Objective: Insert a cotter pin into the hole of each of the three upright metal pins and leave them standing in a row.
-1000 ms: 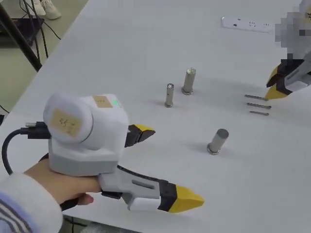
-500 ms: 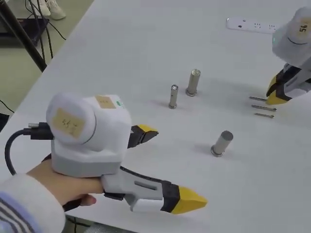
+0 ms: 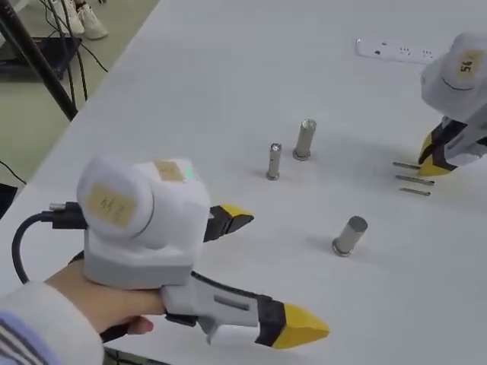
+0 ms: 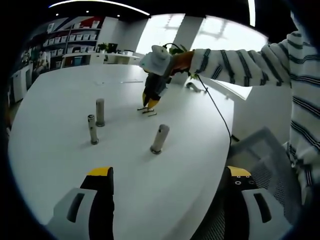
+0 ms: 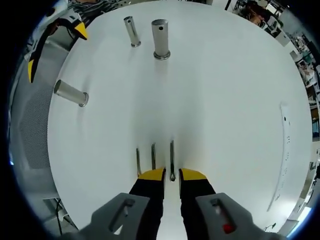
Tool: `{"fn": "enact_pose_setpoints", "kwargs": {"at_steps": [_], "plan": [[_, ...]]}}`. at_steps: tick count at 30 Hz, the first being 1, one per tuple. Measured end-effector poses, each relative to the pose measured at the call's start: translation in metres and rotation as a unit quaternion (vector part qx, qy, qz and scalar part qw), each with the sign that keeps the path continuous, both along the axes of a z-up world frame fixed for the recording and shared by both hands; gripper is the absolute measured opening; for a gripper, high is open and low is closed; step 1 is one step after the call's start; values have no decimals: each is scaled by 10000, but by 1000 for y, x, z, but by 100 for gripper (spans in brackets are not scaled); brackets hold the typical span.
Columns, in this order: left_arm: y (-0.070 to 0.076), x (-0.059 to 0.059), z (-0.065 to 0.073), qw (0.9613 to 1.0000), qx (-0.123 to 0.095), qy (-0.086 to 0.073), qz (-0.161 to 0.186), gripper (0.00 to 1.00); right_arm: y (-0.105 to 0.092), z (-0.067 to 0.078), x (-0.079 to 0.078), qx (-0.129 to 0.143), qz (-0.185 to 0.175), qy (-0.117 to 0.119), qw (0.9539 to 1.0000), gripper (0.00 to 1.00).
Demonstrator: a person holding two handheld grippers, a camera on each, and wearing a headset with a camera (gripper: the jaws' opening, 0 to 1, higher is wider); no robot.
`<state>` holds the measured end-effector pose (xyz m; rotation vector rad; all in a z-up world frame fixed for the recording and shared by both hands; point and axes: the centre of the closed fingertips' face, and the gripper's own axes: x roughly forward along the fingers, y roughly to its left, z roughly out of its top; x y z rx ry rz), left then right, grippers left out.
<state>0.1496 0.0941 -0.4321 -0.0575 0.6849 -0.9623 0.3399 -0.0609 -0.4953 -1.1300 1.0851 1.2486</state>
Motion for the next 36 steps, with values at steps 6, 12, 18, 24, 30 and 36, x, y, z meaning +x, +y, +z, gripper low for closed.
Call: {"fn": "enact_pose_setpoints", "kwargs": {"at_steps": [6, 12, 18, 24, 30, 36], "plan": [[0, 2, 0, 10000, 25, -58, 36, 93, -1, -2, 3, -224, 142, 54, 9996, 6], [-1, 1, 1, 9999, 38, -111, 44, 99, -2, -4, 6, -543, 485, 6, 9973, 6], [-4, -2, 2, 9999, 9, -102, 5, 99, -7, -5, 14, -554, 394, 112, 9976, 4], [-3, -4, 2, 10000, 20, -85, -20, 99, -6, -6, 19, -221, 156, 229, 9994, 0], [-2, -4, 4, 10000, -6, -96, -13, 99, -6, -7, 17, -59, 49, 285, 9996, 0], [-3, -5, 3, 10000, -25, -86, -19, 99, -6, -8, 17, -112, -30, 238, 9996, 0]]}}
